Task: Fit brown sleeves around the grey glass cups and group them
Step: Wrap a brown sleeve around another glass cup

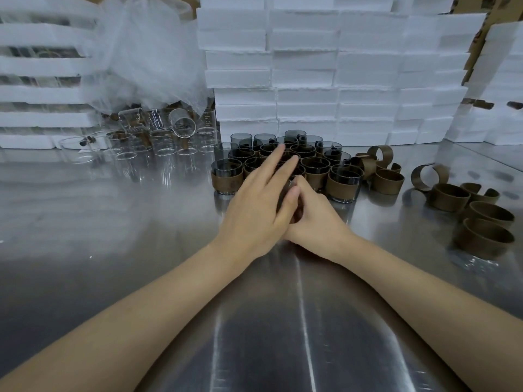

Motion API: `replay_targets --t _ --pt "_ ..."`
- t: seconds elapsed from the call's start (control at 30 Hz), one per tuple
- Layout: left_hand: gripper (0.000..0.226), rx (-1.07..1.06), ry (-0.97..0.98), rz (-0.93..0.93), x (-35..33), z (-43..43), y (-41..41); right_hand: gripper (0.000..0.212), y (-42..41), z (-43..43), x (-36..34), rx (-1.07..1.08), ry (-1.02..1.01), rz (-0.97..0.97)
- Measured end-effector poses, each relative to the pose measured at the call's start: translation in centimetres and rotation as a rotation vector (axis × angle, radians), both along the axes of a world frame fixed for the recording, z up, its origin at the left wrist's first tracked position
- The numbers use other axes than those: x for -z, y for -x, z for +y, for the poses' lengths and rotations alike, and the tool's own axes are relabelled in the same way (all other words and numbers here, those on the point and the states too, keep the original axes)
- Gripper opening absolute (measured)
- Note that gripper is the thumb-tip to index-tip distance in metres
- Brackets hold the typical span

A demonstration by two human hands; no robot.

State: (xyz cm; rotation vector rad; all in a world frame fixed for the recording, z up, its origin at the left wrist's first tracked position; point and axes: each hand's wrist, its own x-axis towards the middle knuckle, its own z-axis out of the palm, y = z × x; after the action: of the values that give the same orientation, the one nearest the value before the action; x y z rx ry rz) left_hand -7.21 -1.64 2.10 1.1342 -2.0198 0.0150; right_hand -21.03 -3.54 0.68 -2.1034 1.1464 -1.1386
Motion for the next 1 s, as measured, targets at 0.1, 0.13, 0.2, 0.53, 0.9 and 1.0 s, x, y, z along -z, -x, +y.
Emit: replay_targets --t 0.1,0.13,0.2,0.53,0.9,1.0 --pt "0.058 0.022 -0.143 0.196 -0.1 -0.2 0.0 0.039 0.1 0.4 -0.2 -0.036 -0.015 0.029" --pt "0.062 0.035 -0.196 0.269 -0.2 -0.3 -0.1 0.039 0.2 0.4 -0.2 -0.042 -0.021 0.031" --pt "0.068 0.077 -0.355 0.425 -0.5 -0.6 -0.2 0.040 0.3 0.5 -0.3 -0.052 -0.032 0.025" --pt "0.045 0.646 -1.054 1.034 -0.6 -0.9 -0.2 0.034 0.7 0.6 -0.4 -0.310 -0.175 -0.311" --pt "0.070 0.524 -0.942 0.889 0.9 -1.5 0.2 0.057 0.1 -0.2 -0.3 -0.022 -0.069 -0.106" --pt "0.058 0.516 -0.894 0.865 1.1 -1.3 0.4 0.039 0.2 -0.2 -0.6 0.097 -0.027 -0.012"
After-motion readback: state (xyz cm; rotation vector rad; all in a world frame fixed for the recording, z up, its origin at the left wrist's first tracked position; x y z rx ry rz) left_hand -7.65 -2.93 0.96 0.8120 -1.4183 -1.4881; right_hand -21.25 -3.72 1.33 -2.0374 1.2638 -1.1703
